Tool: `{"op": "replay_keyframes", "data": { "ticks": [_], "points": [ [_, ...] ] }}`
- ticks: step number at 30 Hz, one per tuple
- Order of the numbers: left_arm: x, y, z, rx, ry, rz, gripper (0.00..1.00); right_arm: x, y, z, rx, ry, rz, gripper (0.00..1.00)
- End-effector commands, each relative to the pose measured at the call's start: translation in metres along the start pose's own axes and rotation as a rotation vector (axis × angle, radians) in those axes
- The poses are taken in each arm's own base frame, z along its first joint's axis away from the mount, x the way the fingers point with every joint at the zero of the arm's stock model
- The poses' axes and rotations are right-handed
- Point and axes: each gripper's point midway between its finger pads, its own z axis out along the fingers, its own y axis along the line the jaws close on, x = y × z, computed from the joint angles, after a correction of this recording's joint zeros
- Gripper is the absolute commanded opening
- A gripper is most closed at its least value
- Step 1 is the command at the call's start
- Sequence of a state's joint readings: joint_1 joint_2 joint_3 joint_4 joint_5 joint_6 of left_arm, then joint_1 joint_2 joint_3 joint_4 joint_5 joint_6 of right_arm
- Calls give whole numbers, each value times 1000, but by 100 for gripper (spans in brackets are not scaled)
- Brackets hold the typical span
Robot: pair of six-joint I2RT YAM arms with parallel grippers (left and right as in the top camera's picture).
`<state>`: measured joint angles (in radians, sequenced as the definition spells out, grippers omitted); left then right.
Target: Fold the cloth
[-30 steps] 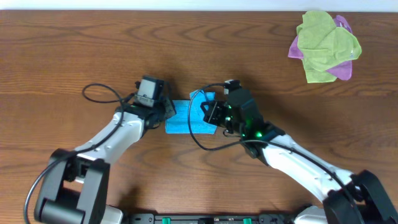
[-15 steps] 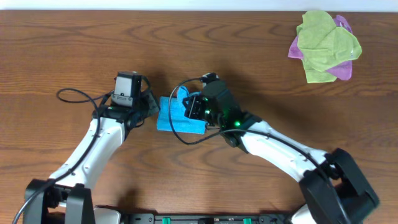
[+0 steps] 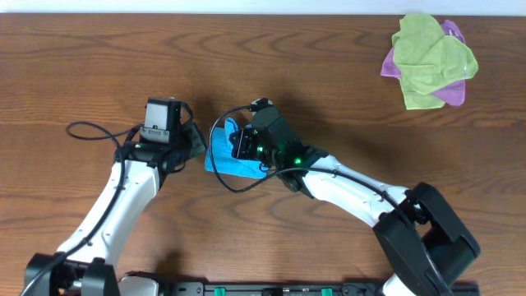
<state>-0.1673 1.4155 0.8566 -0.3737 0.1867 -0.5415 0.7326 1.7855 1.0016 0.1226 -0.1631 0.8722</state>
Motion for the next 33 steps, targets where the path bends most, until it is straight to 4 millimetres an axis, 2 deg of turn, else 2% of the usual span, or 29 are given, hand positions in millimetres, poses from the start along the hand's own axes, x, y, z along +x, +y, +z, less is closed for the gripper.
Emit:
{"op": "replay_keyframes", "data": {
  "ticks": [1, 16, 25, 33],
  "points": [
    [-9, 4, -13, -27, -50, 23, 6, 0, 7, 5, -8, -4, -27, 1],
    [-13, 17, -45, -89, -120, 23, 6, 3, 18, 14, -39, -9, -51, 1],
    [-12, 20, -54, -105, -131, 22, 6, 9, 34, 43, -67, 35, -84, 1],
    [-13, 19, -58, -97, -143, 23, 6, 21, 37, 55, -61, 70, -117, 1]
  ]
}}
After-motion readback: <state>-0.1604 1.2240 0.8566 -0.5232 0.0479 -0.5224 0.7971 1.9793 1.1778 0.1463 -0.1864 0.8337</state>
